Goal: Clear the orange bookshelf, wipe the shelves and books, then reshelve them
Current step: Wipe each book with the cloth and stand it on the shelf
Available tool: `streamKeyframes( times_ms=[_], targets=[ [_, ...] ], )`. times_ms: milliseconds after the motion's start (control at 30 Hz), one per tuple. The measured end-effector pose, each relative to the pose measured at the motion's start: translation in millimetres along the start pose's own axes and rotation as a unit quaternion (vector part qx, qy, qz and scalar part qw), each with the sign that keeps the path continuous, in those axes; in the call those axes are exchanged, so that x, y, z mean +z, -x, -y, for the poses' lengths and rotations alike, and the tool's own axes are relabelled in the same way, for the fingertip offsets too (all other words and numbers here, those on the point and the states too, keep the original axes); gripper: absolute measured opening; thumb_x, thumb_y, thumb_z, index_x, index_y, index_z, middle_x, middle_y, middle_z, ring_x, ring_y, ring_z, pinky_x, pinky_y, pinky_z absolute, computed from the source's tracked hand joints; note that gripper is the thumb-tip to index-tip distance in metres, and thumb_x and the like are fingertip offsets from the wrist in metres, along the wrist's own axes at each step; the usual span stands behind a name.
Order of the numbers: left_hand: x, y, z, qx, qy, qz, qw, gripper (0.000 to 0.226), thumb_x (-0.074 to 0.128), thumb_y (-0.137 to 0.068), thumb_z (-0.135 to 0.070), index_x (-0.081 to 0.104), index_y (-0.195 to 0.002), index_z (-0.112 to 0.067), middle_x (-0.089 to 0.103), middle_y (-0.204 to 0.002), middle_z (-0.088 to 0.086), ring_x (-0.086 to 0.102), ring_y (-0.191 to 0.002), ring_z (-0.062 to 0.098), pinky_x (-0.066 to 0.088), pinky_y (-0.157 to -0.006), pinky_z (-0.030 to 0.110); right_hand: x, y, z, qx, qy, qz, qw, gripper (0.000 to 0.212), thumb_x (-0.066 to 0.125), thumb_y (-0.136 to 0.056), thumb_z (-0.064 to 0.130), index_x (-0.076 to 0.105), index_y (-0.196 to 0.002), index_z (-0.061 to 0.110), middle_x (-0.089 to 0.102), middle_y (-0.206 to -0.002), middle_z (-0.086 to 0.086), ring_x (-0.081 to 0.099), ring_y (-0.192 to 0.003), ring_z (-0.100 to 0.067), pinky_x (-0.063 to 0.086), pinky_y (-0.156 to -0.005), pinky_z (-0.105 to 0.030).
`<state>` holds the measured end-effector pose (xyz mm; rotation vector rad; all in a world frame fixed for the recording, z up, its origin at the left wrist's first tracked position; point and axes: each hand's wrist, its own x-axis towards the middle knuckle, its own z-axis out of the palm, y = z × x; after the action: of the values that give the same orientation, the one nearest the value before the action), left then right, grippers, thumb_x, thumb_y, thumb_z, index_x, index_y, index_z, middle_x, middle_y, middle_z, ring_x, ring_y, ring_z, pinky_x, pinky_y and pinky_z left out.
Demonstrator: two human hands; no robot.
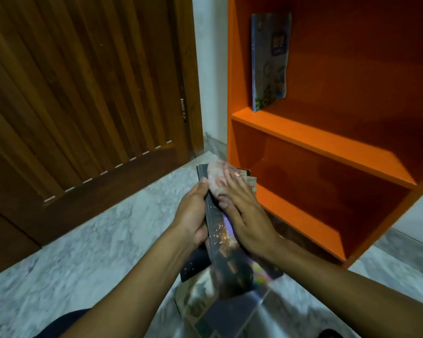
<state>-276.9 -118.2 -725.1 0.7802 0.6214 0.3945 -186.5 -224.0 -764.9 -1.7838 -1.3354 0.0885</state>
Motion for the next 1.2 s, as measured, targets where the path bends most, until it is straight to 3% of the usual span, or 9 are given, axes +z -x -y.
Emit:
streamKeyframes(
  times_ms=[133,300,433,533,633,767,867,933,1200],
  targets=[
    [-18,-12,-18,-0.027,0.071,-0.02,0.997,0.054,0.042,-0.102,-0.047,0.053,-0.135,-0.005,0.065,-0.123,0.029,0.066,-0.111,0.042,0.055,-0.088,0.055,9,27,-5,-0.12,0.054,0.114,0.985,0.047,0.044,-0.105,0.021,0.036,-0.151,0.025,0.021,-0.162,0.012,0.005,-0.153,-0.008,0.005,-0.124,-0.03],
    [-43,-22,-35,0.035,0.101,-0.108,0.988,0.046,0.048,-0.101,-0.043,0.052,-0.137,-0.015,0.07,-0.119,0.021,0.068,-0.107,0.04,0.052,-0.088,0.065,11,44,-3,-0.116,0.009,0.169,0.979,0.04,0.037,-0.104,0.024,0.052,-0.141,0.02,0.041,-0.152,0.014,0.021,-0.149,-0.003,0.018,-0.12,-0.023],
    [-54,-19,-46,0.102,0.108,-0.162,0.976,0.037,0.048,-0.102,-0.039,0.057,-0.128,-0.014,0.077,-0.102,0.014,0.075,-0.089,0.03,0.059,-0.08,0.053,13,46,-1,-0.119,-0.031,0.17,0.978,0.037,0.035,-0.105,0.035,0.056,-0.133,0.021,0.056,-0.136,0.011,0.04,-0.135,-0.005,0.031,-0.112,-0.026],
    [-59,-15,-55,0.131,0.092,-0.178,0.971,0.035,0.049,-0.102,-0.039,0.06,-0.124,-0.014,0.078,-0.098,0.011,0.075,-0.091,0.03,0.057,-0.086,0.054,14,43,3,-0.056,-0.072,0.17,0.981,0.028,0.035,-0.104,0.047,0.057,-0.118,0.036,0.057,-0.114,0.03,0.052,-0.112,0.001,0.039,-0.096,-0.022],
    [-63,-10,-64,0.158,0.071,-0.172,0.97,0.034,0.048,-0.102,-0.041,0.062,-0.123,-0.017,0.076,-0.106,0.01,0.074,-0.097,0.03,0.055,-0.091,0.055,8,33,3,0.042,-0.175,0.181,0.967,0.015,0.046,-0.103,0.038,0.061,-0.106,0.042,0.062,-0.102,0.036,0.06,-0.105,0.007,0.041,-0.09,-0.013],
    [-62,-2,-73,0.191,0.011,-0.097,0.977,0.031,0.043,-0.104,-0.038,0.063,-0.12,-0.02,0.072,-0.119,0.011,0.068,-0.111,0.031,0.051,-0.099,0.053,-11,15,-7,0.12,-0.203,0.062,0.97,0.025,0.053,-0.092,0.056,0.067,-0.082,0.037,0.065,-0.08,0.022,0.062,-0.079,0.002,0.047,-0.074,-0.027],
    [-53,9,-70,0.188,-0.091,-0.027,0.978,0.03,0.042,-0.103,-0.035,0.062,-0.119,-0.018,0.072,-0.116,0.012,0.067,-0.111,0.031,0.052,-0.096,0.047,-27,1,-19,0.178,-0.183,0.047,0.966,0.063,0.06,-0.079,0.075,0.053,-0.129,0.038,0.059,-0.118,0.021,0.055,-0.107,-0.003,0.044,-0.088,-0.031],
    [-44,14,-63,0.182,-0.142,0.016,0.973,0.036,0.046,-0.097,-0.038,0.06,-0.123,-0.016,0.072,-0.115,0.012,0.068,-0.11,0.03,0.053,-0.094,0.044,-32,-5,-22,0.21,-0.226,0.076,0.948,0.079,0.067,-0.082,0.064,0.032,-0.148,0.04,0.046,-0.138,0.024,0.046,-0.126,-0.002,0.039,-0.102,-0.033],
    [-25,21,-55,0.22,-0.21,0.056,0.951,0.035,0.049,-0.094,-0.035,0.06,-0.124,-0.02,0.072,-0.117,0.008,0.069,-0.109,0.025,0.056,-0.091,0.039,-43,-8,-19,0.173,-0.311,0.041,0.934,0.035,0.07,-0.09,0.033,0.06,-0.122,0.024,0.068,-0.124,0.001,0.063,-0.119,-0.016,0.047,-0.105,-0.051]
  ],
)
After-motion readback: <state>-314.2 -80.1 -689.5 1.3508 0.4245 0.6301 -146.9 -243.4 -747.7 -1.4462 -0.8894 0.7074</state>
